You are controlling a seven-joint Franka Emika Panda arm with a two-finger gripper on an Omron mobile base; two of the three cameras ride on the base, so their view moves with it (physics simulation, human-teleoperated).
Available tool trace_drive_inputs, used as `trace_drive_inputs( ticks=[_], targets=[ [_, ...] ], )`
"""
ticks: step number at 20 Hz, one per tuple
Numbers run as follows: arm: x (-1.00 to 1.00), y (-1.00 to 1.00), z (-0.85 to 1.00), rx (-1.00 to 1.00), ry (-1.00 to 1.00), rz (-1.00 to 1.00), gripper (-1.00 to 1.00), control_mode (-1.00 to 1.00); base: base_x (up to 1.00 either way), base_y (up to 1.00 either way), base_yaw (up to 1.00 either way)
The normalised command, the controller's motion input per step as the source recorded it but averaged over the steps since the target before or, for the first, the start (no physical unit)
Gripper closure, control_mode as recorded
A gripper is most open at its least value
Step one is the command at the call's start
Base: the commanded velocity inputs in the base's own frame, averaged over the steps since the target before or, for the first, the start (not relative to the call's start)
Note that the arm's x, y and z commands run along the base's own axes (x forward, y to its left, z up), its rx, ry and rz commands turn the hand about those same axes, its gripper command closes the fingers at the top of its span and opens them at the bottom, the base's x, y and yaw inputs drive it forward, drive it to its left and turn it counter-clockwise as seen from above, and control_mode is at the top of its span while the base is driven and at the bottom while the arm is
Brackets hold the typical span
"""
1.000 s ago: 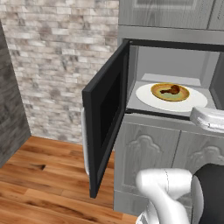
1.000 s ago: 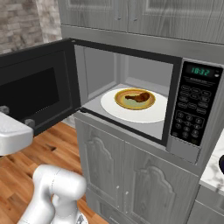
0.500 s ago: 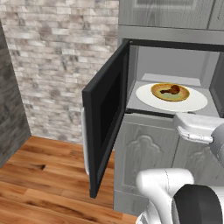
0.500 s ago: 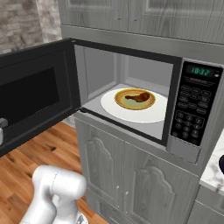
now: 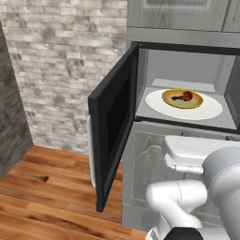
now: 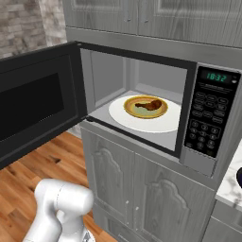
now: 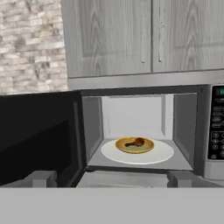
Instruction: Pick the chicken drumstick from the counter and place it in the microwave. Then turn on the microwave.
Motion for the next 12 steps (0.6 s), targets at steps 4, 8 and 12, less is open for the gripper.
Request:
trace_drive_inputs(
  ticks=[4,8,12],
  targets=[
    [-0.19,0.44,-0.06,-0.05,0.00,0.01,-1.00,-1.00,0.00,0.00,0.00],
    [-0.19,0.45,-0.01,-0.04,0.00,0.02,-1.00,-1.00,0.00,0.00,0.00],
    [-0.09,0.46,0.00,-0.04,0.00,0.01,-1.00,-1.00,0.00,0.00,0.00]
  ],
)
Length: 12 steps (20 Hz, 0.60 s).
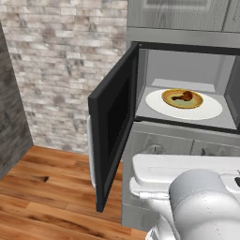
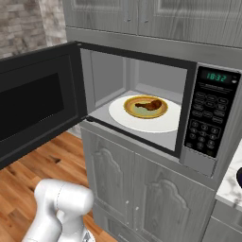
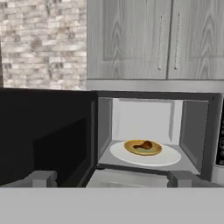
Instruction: Pick the chicken drumstick from the counter and place it in the microwave. Then turn on the microwave.
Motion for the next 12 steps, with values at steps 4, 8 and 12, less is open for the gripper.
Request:
trace_drive_inputs(
  ticks=[4,8,12],
  targets=[
    [-0.02,0.49,0.00,-0.05,0.00,0.00,-1.00,-1.00,0.00,0.00,0.00],
    [0.00,0.50,0.00,-0.05,0.00,0.00,-1.00,-1.00,0.00,0.00,0.00],
    [0.00,0.47,0.00,-0.03,0.01,0.00,-1.00,-1.00,0.00,0.00,0.00]
  ],
)
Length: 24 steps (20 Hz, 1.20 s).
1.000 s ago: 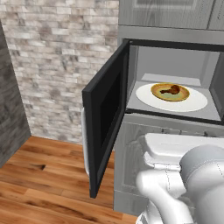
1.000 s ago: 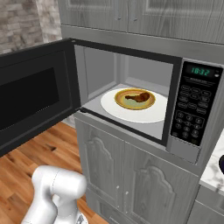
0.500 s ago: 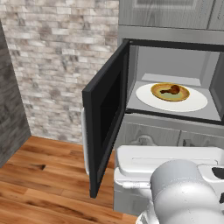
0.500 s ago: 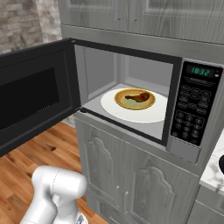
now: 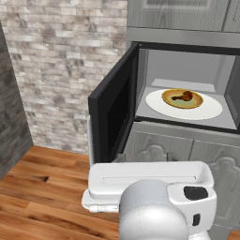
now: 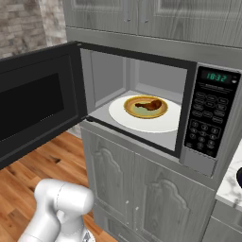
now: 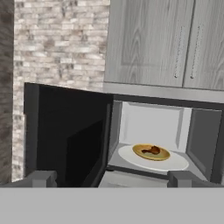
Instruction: Pick the chicken drumstick from the counter and place it in the microwave. Then turn on the microwave.
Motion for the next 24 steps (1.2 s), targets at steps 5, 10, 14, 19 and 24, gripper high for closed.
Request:
trace_drive_inputs(
  ticks=[5,10,14,19,24],
  targets=[
    [0.00,0.44,0.00,-0.02,0.00,0.00,-1.00,-1.00,0.00,0.00,0.00],
    [0.00,0.37,0.00,-0.02,0.00,0.00,-1.00,-1.00,0.00,0.00,0.00],
    [0.00,0.39,0.00,-0.03,0.00,0.00,-1.00,-1.00,0.00,0.00,0.00],
    [0.05,0.38,0.00,-0.03,0.00,0.00,-1.00,-1.00,0.00,0.00,0.00],
    [0.20,0.22,-0.01,-0.02,0.00,0.00,-1.00,-1.00,0.00,0.00,0.00]
  ],
)
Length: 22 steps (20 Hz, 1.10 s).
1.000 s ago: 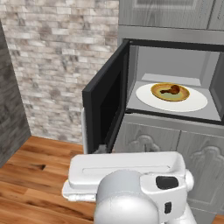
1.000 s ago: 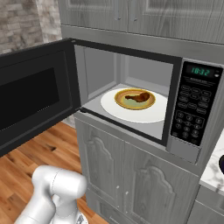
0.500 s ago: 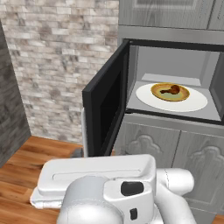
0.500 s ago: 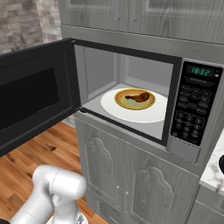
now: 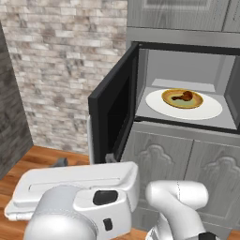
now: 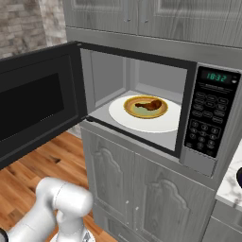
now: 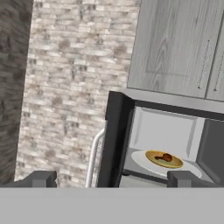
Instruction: Pick the chicken drumstick from the counter and place it in the microwave. Then turn on the microwave.
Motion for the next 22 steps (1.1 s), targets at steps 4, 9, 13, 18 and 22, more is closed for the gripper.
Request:
trace_drive_inputs(
  ticks=[4,9,13,18,22],
  targets=[
    [0.24,0.10,-0.01,0.00,0.00,0.00,-1.00,-1.00,0.00,0.00,0.00],
    [0.31,0.00,-0.04,0.00,0.00,0.00,-1.00,-1.00,0.00,0.00,0.00],
    [0.10,0.04,-0.10,-0.02,-0.01,0.00,-1.00,-1.00,0.00,0.00,0.00],
    [0.12,0.08,-0.17,-0.04,-0.04,0.00,-1.00,-1.00,0.00,0.00,0.00],
    [0.33,0.05,-0.14,-0.01,-0.01,0.00,-1.00,-1.00,0.00,0.00,0.00]
  ],
)
